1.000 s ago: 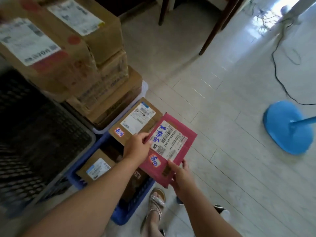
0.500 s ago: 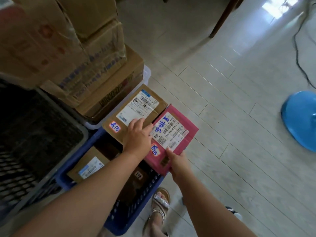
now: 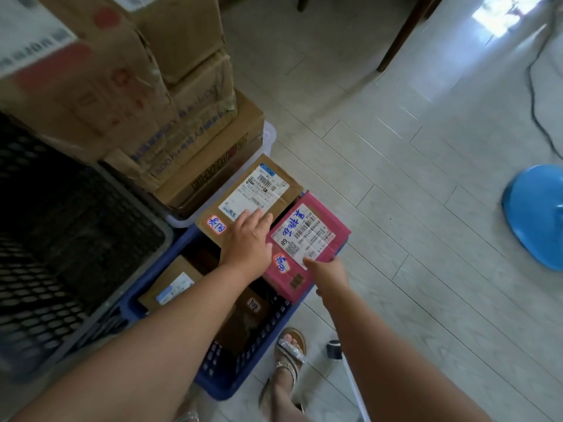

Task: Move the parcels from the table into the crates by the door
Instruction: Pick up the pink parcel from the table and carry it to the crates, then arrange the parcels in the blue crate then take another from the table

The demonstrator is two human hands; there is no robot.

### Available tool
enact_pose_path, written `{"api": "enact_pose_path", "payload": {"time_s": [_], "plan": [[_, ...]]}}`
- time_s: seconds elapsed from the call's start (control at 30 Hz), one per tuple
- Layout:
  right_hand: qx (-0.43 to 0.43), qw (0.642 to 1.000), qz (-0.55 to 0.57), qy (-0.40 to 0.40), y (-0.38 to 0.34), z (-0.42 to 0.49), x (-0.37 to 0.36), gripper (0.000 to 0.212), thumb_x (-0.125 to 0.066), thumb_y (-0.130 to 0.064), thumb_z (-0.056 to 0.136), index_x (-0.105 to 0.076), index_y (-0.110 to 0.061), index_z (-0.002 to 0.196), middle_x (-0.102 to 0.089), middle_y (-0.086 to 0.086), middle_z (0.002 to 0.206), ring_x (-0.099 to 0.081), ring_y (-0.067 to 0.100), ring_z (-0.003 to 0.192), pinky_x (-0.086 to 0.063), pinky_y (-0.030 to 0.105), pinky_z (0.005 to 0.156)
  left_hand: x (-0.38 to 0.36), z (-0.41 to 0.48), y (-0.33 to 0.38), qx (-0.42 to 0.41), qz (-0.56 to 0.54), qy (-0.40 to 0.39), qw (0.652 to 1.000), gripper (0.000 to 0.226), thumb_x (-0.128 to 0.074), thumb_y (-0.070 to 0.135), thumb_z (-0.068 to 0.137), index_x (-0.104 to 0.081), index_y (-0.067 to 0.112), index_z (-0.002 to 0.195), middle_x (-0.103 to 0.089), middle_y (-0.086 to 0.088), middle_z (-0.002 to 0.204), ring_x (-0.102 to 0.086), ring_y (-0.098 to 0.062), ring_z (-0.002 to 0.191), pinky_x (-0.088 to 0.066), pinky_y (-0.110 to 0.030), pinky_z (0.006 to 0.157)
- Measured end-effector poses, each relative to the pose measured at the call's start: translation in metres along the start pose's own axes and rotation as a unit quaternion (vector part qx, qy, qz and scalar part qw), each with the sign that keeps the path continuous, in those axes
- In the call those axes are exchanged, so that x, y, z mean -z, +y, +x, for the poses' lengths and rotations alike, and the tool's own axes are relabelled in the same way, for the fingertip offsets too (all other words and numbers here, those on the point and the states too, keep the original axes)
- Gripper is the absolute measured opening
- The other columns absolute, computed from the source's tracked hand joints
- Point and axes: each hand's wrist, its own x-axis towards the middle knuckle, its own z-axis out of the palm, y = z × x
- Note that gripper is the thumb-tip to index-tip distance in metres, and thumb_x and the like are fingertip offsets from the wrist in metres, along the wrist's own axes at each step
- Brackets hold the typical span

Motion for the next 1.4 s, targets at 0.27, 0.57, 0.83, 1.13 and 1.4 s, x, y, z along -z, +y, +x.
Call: {"api": "enact_pose_path", "payload": {"time_s": [0.27,0.57,0.83,1.13,1.4], "plan": [[0.063,0.998,-0.011,-0.018,-0.042,-0.136,0.032,0.054,-0.062,-0.018,0.091,-0.038,-0.011,0.139,-0.061,0.003,0.108,-0.057,0.003,0.067,-0.037,0.012,0.036,0.095,-0.079,0.033,0.017,-0.06,0.015,0.998,0.061,-0.052,0.027,0.092,-0.028,0.018,0.147,-0.028,-0.006,0.153,-0.019,-0.023,0.141,-0.018,-0.038,0.113],[0.096,0.988,0.116,-0.014,-0.06,-0.342,0.06,0.044,-0.059,-0.023,0.093,-0.046,-0.012,0.133,-0.059,0.013,0.12,-0.062,0.02,0.095,-0.056,0.035,0.077,0.236,-0.232,0.047,0.013,-0.143,0.083,0.986,0.058,-0.056,0.025,0.091,-0.035,0.015,0.144,-0.036,-0.005,0.148,-0.032,-0.024,0.133,-0.033,-0.037,0.106],[0.231,0.967,0.099,-0.044,-0.063,-0.461,0.056,0.036,-0.059,-0.029,0.092,-0.053,-0.017,0.126,-0.059,-0.001,0.11,-0.056,0.016,0.099,-0.049,0.035,0.091,0.309,-0.339,0.05,0.018,-0.218,0.213,0.952,0.059,-0.06,0.027,0.089,-0.038,0.015,0.142,-0.041,-0.007,0.144,-0.039,-0.022,0.132,-0.035,-0.033,0.102],[0.425,0.893,0.013,-0.148,-0.036,-0.593,0.05,0.028,-0.058,-0.035,0.091,-0.057,-0.029,0.119,-0.062,-0.002,0.116,-0.061,0.016,0.103,-0.051,0.043,0.093,0.354,-0.501,0.032,0.071,-0.224,0.383,0.893,0.061,-0.06,0.031,0.089,-0.037,0.014,0.143,-0.045,-0.009,0.143,-0.04,-0.023,0.131,-0.031,-0.035,0.107],[0.524,0.82,-0.035,-0.229,-0.006,-0.706,0.001,0.043,-0.059,-0.032,0.092,-0.053,-0.015,0.132,-0.056,0.002,0.131,-0.052,0.018,0.118,-0.042,0.041,0.104,0.391,-0.629,-0.011,0.136,-0.245,0.489,0.826,0.06,-0.061,0.029,0.089,-0.037,0.014,0.143,-0.043,-0.007,0.144,-0.038,-0.019,0.133,-0.028,-0.034,0.111]]}}
